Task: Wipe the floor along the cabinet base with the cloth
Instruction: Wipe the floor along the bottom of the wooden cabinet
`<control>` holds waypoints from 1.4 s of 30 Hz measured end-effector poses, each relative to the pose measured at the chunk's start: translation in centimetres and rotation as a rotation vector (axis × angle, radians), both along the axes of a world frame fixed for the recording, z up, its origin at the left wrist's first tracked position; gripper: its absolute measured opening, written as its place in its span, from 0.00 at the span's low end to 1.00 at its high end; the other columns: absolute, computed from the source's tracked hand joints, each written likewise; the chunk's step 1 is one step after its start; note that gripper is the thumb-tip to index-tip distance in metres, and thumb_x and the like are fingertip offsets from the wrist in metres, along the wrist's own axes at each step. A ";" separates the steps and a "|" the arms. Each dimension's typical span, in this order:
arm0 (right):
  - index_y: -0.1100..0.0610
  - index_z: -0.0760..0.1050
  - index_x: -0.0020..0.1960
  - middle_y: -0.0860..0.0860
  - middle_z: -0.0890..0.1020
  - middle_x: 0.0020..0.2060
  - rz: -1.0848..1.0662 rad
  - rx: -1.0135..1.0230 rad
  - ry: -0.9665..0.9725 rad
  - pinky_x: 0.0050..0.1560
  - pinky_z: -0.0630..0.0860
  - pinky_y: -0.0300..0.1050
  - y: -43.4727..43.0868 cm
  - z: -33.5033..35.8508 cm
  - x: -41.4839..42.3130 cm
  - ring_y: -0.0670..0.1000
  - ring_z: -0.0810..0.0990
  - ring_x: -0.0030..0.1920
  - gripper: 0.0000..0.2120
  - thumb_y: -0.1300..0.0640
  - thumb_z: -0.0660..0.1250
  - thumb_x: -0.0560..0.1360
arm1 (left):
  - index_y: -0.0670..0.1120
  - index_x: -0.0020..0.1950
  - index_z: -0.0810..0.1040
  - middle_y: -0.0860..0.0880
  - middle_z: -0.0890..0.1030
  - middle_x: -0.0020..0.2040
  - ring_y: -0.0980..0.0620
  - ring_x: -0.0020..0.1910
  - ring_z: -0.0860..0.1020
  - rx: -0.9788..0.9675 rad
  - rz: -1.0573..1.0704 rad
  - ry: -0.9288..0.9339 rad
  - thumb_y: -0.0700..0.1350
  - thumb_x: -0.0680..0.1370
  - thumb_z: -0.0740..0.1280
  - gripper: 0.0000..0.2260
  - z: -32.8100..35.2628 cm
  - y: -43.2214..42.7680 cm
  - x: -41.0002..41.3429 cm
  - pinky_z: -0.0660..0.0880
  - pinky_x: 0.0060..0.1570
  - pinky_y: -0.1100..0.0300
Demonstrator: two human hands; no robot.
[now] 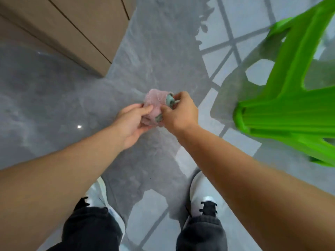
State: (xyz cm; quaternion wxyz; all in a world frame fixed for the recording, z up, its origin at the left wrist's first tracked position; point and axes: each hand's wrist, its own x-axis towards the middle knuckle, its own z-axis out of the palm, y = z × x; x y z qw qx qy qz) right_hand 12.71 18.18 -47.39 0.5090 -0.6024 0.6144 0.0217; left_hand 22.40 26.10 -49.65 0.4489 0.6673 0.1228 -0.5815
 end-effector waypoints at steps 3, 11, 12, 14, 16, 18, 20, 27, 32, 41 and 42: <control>0.56 0.68 0.47 0.58 0.81 0.47 -0.113 -0.025 -0.063 0.53 0.79 0.57 0.9 -4.2 1.7 0.60 0.81 0.49 0.11 0.62 0.69 0.70 | 0.40 0.59 0.78 0.43 0.83 0.50 0.52 0.38 0.82 -0.034 0.000 -0.196 0.38 0.76 0.69 0.11 -4.5 -0.4 2.2 0.82 0.39 0.57; 0.54 0.69 0.46 0.52 0.80 0.41 -0.088 -0.094 -0.262 0.51 0.79 0.56 -3.0 -10.5 11.1 0.57 0.82 0.46 0.08 0.61 0.68 0.71 | 0.44 0.53 0.77 0.47 0.82 0.46 0.48 0.46 0.81 -0.065 -0.023 -0.800 0.48 0.74 0.69 0.11 -10.0 -3.4 9.3 0.81 0.49 0.42; 0.54 0.70 0.47 0.49 0.79 0.39 -0.041 -0.153 -0.273 0.49 0.79 0.52 -3.4 -10.9 11.8 0.56 0.81 0.45 0.08 0.61 0.68 0.71 | 0.45 0.55 0.77 0.49 0.83 0.47 0.48 0.48 0.82 -0.045 -0.063 -0.848 0.52 0.72 0.68 0.15 -10.3 -3.5 9.7 0.81 0.50 0.44; 0.53 0.70 0.49 0.45 0.77 0.37 0.016 -0.200 -0.304 0.48 0.76 0.46 -4.2 -11.6 12.8 0.53 0.80 0.44 0.08 0.60 0.68 0.72 | 0.49 0.58 0.77 0.54 0.83 0.49 0.51 0.51 0.83 -0.020 -0.092 -0.921 0.58 0.70 0.67 0.21 -10.4 -3.6 10.1 0.80 0.53 0.52; 0.52 0.71 0.50 0.42 0.75 0.37 0.054 -0.160 -0.303 0.47 0.75 0.43 -5.3 -11.8 13.2 0.51 0.79 0.43 0.08 0.58 0.68 0.73 | 0.48 0.62 0.76 0.51 0.84 0.55 0.51 0.56 0.82 -0.009 -0.069 -0.910 0.58 0.70 0.67 0.24 -10.0 -4.1 10.0 0.78 0.58 0.50; 0.53 0.73 0.54 0.44 0.78 0.39 0.144 -0.096 -0.270 0.49 0.76 0.42 -6.7 -11.7 13.4 0.51 0.80 0.46 0.09 0.58 0.68 0.74 | 0.46 0.67 0.74 0.46 0.82 0.62 0.47 0.62 0.79 0.040 -0.087 -0.896 0.55 0.74 0.67 0.24 -9.5 -4.7 9.7 0.75 0.62 0.47; 0.56 0.72 0.63 0.51 0.80 0.49 0.329 -0.145 -0.250 0.56 0.77 0.47 -8.2 -11.1 13.0 0.55 0.80 0.52 0.17 0.59 0.67 0.75 | 0.46 0.70 0.71 0.44 0.78 0.67 0.45 0.66 0.76 0.104 -0.128 -0.914 0.54 0.78 0.63 0.23 -9.0 -4.9 9.3 0.71 0.65 0.49; 0.56 0.72 0.69 0.60 0.72 0.65 1.146 -0.727 -0.186 0.61 0.73 0.57 -9.0 -8.4 11.1 0.62 0.68 0.66 0.22 0.60 0.64 0.75 | 0.43 0.62 0.78 0.41 0.79 0.60 0.42 0.58 0.78 0.189 -0.156 -1.085 0.50 0.78 0.65 0.16 -8.0 0.6 9.0 0.71 0.58 0.57; 0.55 0.63 0.75 0.63 0.65 0.72 1.457 -0.782 -0.150 0.70 0.67 0.60 -7.6 -10.5 12.6 0.65 0.59 0.73 0.31 0.48 0.64 0.75 | 0.51 0.80 0.38 0.41 0.39 0.80 0.32 0.78 0.43 0.644 -0.605 -0.889 0.78 0.64 0.57 0.55 -10.6 7.7 7.5 0.46 0.74 0.35; 0.52 0.64 0.74 0.60 0.58 0.77 1.364 -0.776 -0.051 0.74 0.56 0.62 -4.7 -12.8 12.9 0.69 0.49 0.76 0.34 0.41 0.62 0.71 | 0.57 0.59 0.10 0.47 0.09 0.62 0.31 0.71 0.22 0.651 -0.758 -0.603 0.85 0.47 0.38 0.57 -10.4 7.9 8.2 0.33 0.68 0.27; 0.52 0.65 0.74 0.59 0.59 0.77 1.346 -0.766 -0.058 0.74 0.57 0.62 -4.8 -13.0 13.0 0.68 0.50 0.76 0.32 0.41 0.62 0.72 | 0.57 0.60 0.10 0.47 0.09 0.62 0.31 0.70 0.21 0.648 -0.760 -0.594 0.86 0.47 0.39 0.58 -10.4 7.9 8.2 0.33 0.67 0.27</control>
